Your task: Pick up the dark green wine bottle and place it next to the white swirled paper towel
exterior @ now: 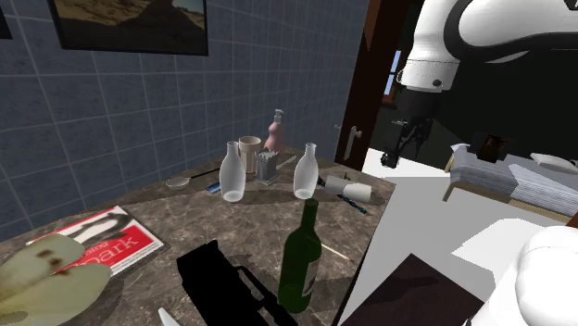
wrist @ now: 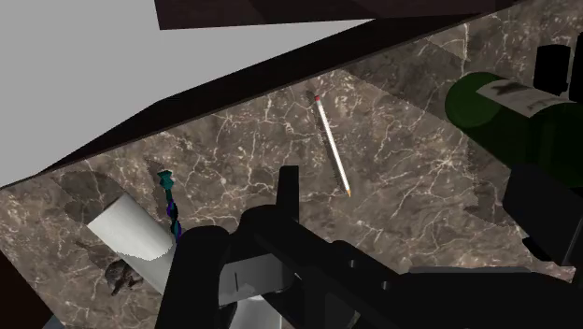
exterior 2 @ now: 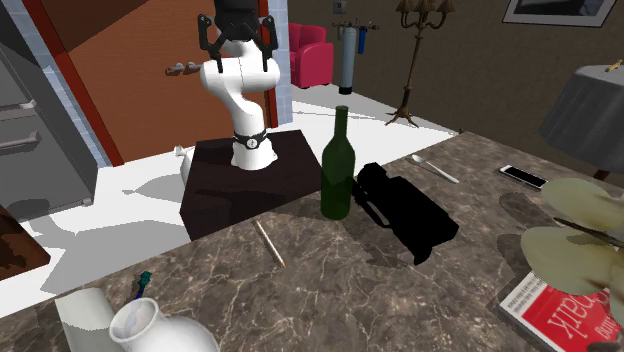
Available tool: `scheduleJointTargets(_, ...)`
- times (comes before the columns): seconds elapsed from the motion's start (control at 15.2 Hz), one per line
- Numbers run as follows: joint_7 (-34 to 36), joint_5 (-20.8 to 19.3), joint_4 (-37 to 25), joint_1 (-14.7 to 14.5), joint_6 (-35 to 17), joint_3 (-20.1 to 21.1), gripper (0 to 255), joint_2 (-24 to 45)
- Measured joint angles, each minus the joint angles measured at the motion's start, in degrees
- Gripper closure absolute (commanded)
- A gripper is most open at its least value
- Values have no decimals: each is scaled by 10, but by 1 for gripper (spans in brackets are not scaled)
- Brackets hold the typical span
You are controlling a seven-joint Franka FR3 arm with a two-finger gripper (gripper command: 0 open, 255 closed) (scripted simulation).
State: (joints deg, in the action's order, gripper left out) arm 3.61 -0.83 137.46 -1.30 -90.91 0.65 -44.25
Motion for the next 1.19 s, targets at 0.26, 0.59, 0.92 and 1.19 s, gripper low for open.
scheduleJointTargets(0.26,23,19,12,-10,-25,21,0,7)
scheduleJointTargets(0.59,78,60,21,-35,-86,73,0,41)
scheduleJointTargets(0.92,126,90,11,-54,-148,122,0,92)
scheduleJointTargets(1.19,174,107,-6,-67,-202,169,0,144)
